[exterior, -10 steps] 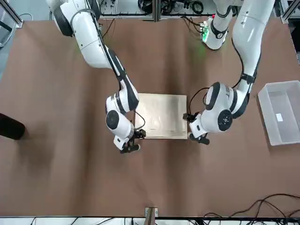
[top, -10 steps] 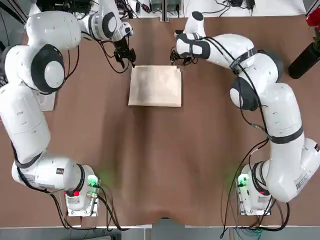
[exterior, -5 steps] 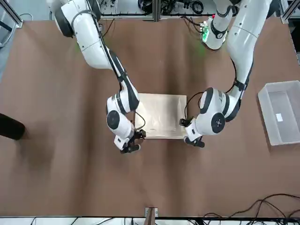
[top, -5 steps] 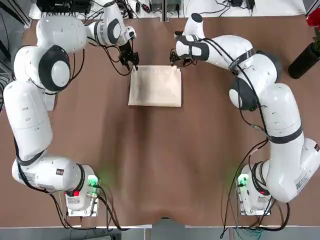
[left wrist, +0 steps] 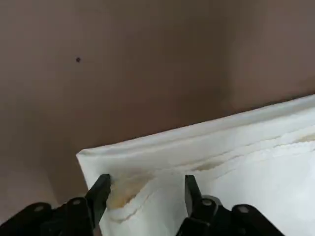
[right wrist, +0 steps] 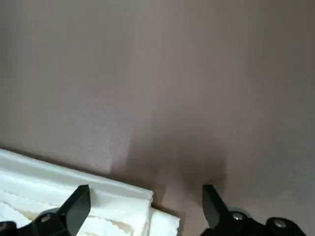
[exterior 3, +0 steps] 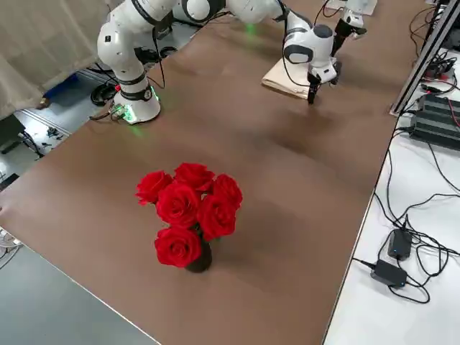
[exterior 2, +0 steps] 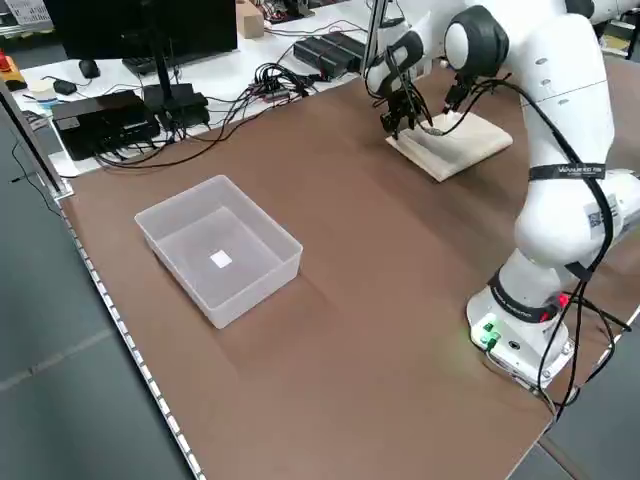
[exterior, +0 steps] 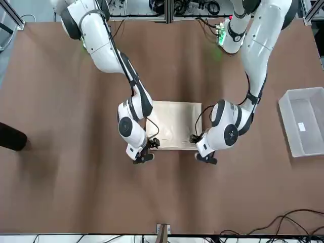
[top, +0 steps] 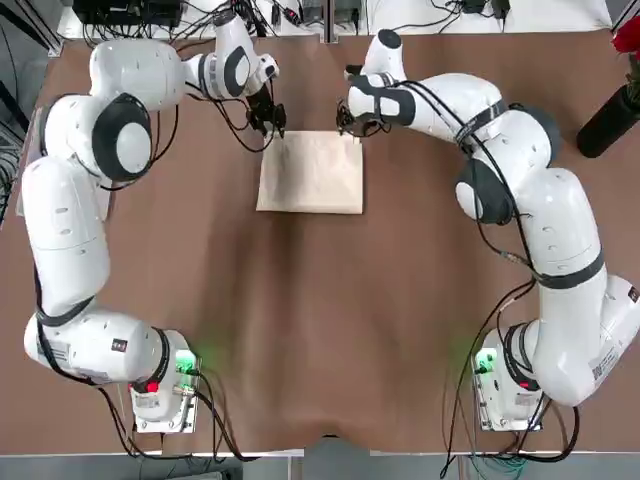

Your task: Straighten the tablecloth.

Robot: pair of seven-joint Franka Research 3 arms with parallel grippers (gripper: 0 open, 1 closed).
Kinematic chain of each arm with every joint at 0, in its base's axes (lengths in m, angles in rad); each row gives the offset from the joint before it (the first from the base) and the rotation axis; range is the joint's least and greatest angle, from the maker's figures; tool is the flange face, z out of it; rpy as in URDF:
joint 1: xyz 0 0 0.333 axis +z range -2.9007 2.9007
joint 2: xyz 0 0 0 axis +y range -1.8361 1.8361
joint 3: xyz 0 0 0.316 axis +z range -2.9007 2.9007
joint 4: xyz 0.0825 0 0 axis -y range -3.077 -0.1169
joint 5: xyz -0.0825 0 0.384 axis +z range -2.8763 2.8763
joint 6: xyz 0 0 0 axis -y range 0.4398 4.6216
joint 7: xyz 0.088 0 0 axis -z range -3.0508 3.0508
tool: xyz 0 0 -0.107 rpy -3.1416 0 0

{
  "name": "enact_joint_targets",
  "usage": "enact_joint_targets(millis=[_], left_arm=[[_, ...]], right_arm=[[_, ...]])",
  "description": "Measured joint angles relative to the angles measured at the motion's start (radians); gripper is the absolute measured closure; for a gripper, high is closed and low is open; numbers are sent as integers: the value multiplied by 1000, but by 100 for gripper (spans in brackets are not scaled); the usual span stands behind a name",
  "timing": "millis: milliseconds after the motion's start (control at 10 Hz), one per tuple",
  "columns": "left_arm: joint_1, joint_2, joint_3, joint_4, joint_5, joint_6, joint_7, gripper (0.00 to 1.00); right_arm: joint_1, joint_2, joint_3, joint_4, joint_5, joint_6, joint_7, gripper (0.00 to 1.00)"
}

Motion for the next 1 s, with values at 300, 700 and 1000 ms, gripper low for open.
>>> enact_joint_targets(millis=[300,700,1000], left_arm=[[-19,3,-1,1,0,0,1,31],[-38,10,-1,1,0,0,1,33],[-40,10,-1,1,0,-2,2,62]], right_arm=[[9,14,0,-26,-18,66,0,0],[15,14,0,-26,-22,71,0,3],[18,14,1,-25,-22,75,0,11]])
